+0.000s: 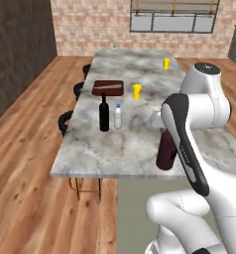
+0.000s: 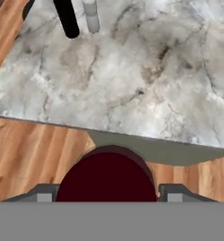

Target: Place the drinks on the dining counter in a tight cluster.

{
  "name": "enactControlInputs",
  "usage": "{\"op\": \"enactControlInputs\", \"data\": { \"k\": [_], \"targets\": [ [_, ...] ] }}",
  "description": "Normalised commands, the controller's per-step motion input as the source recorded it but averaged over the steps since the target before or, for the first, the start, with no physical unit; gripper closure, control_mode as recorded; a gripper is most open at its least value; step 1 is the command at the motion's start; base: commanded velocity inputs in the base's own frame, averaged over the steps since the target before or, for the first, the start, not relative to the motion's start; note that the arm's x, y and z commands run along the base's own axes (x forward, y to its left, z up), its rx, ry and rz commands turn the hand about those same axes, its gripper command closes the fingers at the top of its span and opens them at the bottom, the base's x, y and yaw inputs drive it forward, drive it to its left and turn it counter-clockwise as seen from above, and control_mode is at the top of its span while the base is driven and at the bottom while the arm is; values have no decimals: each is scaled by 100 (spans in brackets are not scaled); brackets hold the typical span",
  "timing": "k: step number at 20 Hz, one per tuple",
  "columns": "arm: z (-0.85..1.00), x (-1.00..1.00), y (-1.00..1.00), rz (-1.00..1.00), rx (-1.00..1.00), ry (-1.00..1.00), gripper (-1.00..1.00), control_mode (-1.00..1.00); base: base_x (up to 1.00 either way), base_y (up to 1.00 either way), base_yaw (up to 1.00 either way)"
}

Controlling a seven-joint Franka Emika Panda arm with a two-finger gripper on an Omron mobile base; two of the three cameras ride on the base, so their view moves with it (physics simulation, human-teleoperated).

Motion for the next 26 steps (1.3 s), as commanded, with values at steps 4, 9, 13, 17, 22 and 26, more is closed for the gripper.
{"op": "enactControlInputs", "data": {
  "k": [4, 9, 13, 17, 22, 26],
  "targets": [
    [0, 0, 0, 0, 0, 0, 100, 100, 37, 2, -53],
    [0, 0, 0, 0, 0, 0, 100, 100, 52, 4, -46],
    [0, 0, 0, 0, 0, 0, 100, 100, 5, 22, -2],
    [0, 0, 0, 0, 0, 0, 100, 100, 0, 28, 8],
    [0, 0, 0, 0, 0, 0, 100, 100, 2, 53, 11],
    [0, 0, 0, 0, 0, 0, 100, 100, 19, 36, 8]
  ]
}}
